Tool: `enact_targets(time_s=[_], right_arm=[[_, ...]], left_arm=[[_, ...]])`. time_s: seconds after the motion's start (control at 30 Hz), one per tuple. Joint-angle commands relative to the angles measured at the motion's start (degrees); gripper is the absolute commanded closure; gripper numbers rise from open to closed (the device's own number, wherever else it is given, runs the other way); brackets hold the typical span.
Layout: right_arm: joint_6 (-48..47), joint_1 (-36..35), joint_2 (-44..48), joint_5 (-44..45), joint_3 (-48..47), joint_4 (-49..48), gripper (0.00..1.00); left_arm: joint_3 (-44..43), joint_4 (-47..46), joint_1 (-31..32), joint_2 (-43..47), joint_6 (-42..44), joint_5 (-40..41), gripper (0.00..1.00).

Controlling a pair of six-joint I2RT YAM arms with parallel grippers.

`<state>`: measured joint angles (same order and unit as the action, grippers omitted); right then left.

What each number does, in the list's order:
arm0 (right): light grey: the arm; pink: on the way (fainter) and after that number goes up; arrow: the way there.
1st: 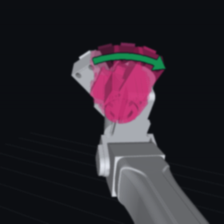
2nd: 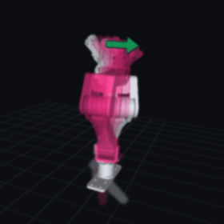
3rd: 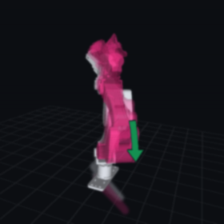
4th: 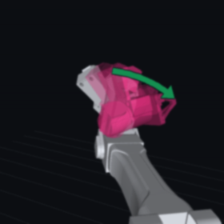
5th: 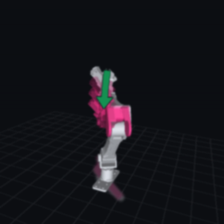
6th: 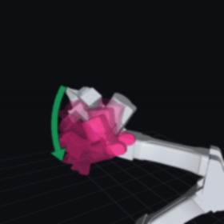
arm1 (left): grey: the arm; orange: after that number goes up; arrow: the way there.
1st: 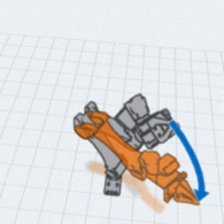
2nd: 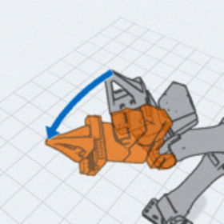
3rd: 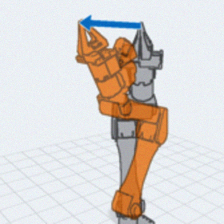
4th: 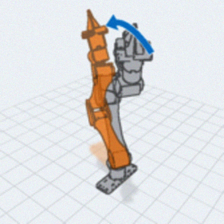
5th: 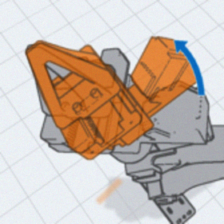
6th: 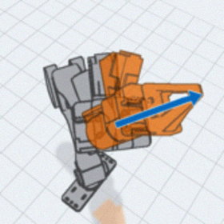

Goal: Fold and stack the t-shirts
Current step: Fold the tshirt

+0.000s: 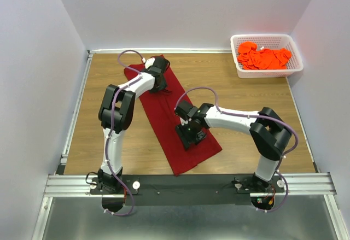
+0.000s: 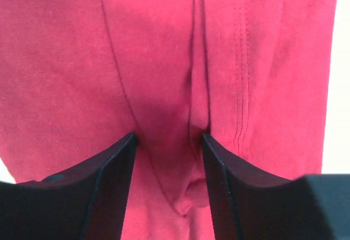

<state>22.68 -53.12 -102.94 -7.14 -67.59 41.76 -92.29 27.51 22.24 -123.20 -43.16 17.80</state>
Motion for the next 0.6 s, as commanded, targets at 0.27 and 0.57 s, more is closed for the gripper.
enact_targets(time_s=[0.27,0.57], right_arm=[[2.46,-1.63,-8.94,-0.86,-4.47,-3.17,0.34],[3.43,-1.63,-14.66,-1.48,-10.36,-3.09,0.34]], left_arm=[[-15.36,0.09,0.09,-13.47,9.4,-3.91,0.55],[-28.38,-2.19,0.09,-19.8,15.56,-7.25,0.35]])
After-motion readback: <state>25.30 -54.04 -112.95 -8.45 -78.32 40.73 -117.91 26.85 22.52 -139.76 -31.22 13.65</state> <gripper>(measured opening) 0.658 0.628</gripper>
